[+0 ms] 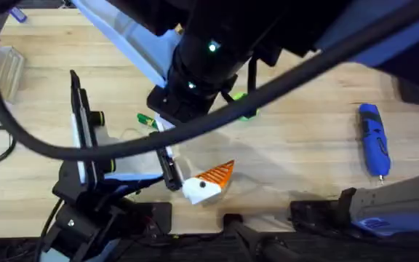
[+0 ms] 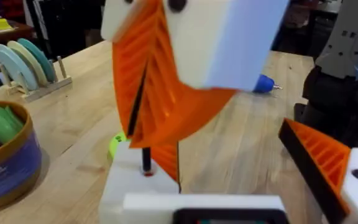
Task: Pick up the gripper from the table and insert it into the empty holder that is missing its gripper. Then pick up a screw, insert it into the mounting hole, and use the screwdriver to tighten it. Finally, clean up the table by picking up the vegetable and placing it into the bucket.
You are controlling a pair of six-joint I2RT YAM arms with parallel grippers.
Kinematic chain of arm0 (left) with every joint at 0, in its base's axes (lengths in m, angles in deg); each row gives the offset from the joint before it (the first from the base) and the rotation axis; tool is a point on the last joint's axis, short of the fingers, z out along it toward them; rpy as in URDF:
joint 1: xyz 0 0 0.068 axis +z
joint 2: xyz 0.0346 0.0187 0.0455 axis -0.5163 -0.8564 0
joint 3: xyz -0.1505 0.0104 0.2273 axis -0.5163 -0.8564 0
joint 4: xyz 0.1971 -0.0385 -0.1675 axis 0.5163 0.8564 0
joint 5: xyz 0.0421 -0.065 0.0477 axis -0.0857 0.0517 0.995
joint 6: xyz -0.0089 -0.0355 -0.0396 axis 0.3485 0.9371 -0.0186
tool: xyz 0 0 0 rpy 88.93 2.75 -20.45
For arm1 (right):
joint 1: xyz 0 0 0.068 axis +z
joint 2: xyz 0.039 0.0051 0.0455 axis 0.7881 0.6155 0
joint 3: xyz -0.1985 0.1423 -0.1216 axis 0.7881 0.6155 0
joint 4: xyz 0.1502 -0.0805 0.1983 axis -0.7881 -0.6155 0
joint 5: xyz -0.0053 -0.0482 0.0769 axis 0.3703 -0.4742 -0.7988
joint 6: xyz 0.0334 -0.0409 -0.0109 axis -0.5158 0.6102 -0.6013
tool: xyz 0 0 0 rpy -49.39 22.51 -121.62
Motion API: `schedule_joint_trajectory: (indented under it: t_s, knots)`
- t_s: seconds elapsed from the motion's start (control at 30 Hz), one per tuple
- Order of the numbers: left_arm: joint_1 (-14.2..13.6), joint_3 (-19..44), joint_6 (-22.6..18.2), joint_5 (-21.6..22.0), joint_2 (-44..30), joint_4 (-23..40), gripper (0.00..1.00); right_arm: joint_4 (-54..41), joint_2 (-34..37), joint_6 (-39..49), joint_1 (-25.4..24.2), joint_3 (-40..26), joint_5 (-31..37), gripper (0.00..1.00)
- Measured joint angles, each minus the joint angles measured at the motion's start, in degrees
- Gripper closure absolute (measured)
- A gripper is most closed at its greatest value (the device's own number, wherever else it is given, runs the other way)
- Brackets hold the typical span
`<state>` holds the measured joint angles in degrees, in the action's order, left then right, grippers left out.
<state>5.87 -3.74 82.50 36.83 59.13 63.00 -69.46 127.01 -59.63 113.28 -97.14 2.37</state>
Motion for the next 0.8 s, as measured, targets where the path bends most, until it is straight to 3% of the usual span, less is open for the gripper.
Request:
schedule_joint_trajectory:
  t_s: [0.8]
  knots:
    - [0.00, 0.00, 0.44, -0.02, -0.04, 0.35, 0.017, -0.85, 2.99, 0.00, 0.00, -0.02, -0.39, 0.995]
